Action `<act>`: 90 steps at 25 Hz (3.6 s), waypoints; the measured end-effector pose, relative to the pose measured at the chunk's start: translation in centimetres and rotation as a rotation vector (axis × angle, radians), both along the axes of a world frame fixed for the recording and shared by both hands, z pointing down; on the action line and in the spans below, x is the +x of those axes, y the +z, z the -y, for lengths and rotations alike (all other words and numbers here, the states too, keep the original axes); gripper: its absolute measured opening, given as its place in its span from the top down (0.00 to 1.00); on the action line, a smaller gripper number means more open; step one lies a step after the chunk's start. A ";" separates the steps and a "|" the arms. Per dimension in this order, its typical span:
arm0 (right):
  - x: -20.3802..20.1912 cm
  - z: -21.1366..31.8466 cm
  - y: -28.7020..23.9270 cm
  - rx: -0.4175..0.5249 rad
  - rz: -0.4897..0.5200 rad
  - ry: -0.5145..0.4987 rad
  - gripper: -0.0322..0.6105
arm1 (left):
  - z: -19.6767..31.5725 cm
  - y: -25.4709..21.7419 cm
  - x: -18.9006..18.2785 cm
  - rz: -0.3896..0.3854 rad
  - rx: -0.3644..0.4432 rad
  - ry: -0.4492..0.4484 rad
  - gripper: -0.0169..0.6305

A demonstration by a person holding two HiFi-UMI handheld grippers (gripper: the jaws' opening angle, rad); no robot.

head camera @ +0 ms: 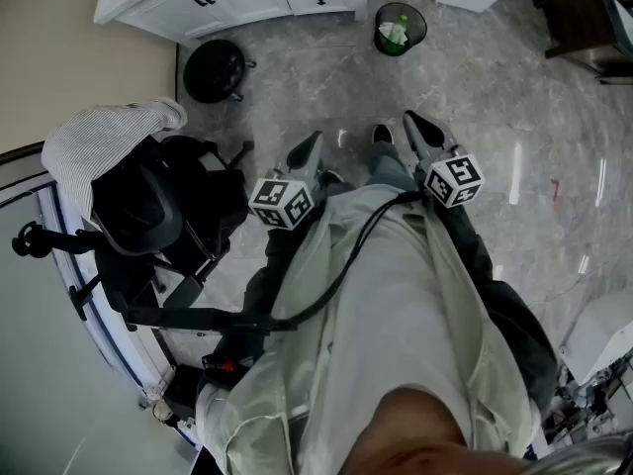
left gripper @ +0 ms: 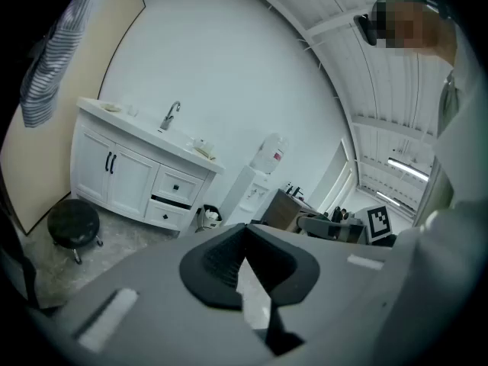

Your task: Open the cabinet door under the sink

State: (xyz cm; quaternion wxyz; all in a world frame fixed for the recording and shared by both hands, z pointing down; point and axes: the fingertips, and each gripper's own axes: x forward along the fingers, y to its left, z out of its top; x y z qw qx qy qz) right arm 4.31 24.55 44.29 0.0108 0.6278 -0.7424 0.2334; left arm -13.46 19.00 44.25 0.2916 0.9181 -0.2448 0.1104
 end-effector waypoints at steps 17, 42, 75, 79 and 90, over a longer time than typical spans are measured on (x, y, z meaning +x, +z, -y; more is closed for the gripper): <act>-4.8 -5.0 1.1 -0.065 0.068 -0.033 0.95 | -5.8 1.2 -4.8 0.003 -0.074 -0.019 0.96; 8.3 0.3 1.3 0.017 0.402 -0.003 0.95 | -2.9 0.6 2.5 0.127 0.001 -0.178 0.96; 6.0 31.7 4.5 -0.006 -0.155 -0.137 0.95 | 29.8 1.3 6.4 0.038 -0.073 -0.102 0.96; 6.0 38.1 9.5 -0.062 -0.103 -0.084 0.91 | 32.3 3.2 5.4 0.038 -0.130 -0.102 0.96; 8.7 50.3 26.2 -0.261 -0.035 0.067 0.71 | 33.7 9.8 4.5 0.059 -0.282 -0.209 0.96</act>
